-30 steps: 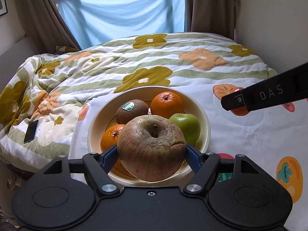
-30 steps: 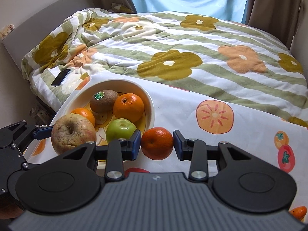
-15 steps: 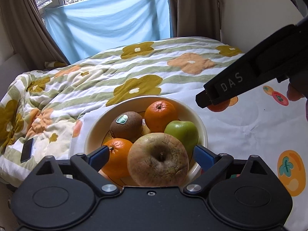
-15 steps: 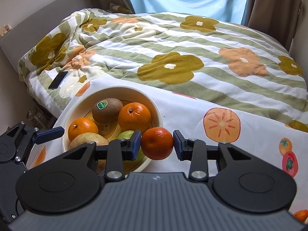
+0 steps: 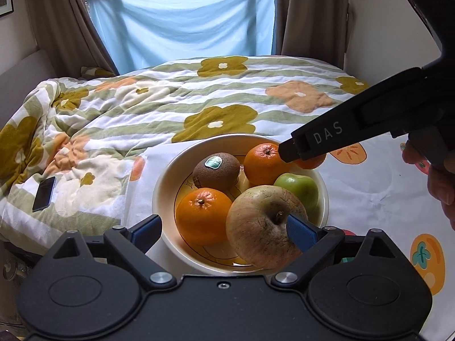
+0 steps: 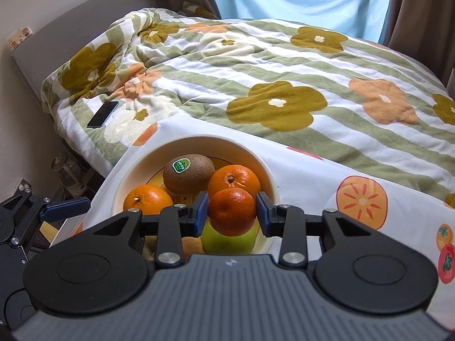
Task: Organize fruits
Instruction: 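Carry the brown apple and orange into the white bowl and open both tools, then withdraw both tools from the bowl toward the green apple and tomatoes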
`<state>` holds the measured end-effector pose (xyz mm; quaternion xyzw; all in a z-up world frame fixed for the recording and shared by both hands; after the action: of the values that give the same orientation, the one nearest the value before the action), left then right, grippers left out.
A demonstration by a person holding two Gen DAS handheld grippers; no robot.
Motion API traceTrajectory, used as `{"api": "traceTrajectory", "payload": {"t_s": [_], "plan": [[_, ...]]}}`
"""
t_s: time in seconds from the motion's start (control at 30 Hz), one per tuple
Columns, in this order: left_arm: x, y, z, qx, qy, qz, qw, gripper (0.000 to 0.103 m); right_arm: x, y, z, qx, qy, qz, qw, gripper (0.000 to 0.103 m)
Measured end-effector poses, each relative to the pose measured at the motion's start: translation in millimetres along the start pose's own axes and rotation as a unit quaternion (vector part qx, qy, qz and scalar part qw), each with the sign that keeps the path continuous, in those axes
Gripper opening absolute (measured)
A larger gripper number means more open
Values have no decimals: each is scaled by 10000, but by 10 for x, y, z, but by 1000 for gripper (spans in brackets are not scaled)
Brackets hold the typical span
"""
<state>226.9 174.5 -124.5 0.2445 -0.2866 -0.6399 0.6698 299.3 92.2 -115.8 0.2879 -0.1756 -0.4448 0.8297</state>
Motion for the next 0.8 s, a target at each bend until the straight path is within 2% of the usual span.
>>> {"api": "traceTrajectory", "payload": {"t_s": [0.33,0.4,0.47,0.53,0.8], "plan": [[-36,-5,-1,-17,-73,30,10000,97,-154,46,-193,-38,163,-26,9999,52],[-29,-7,0,-13,-88,-5,10000,97,-160,48,-177,19,186,-45,9998,68],[-14,-14,3,-18,-107,-28,9999,97,-162,56,-138,108,164,-80,9998,95],[-7,-24,6,-24,-107,-41,9999,97,-139,45,-97,170,98,-145,9997,103],[21,-18,6,-23,-166,-96,9998,97,-81,-47,-20,87,-113,-147,9998,103]]}}
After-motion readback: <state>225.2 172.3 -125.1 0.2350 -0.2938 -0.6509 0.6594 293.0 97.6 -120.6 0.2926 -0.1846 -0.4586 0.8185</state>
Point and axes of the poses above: each gripper's, at about its wrist camera, not at the fingertips, and z roughly against the way its jaws point, x to its right, y to its top, the point moved 7 cm from there along -z, roughly the way its jaws point, and after that the axes turned 11 degrees about z, right-handed, at the moved point
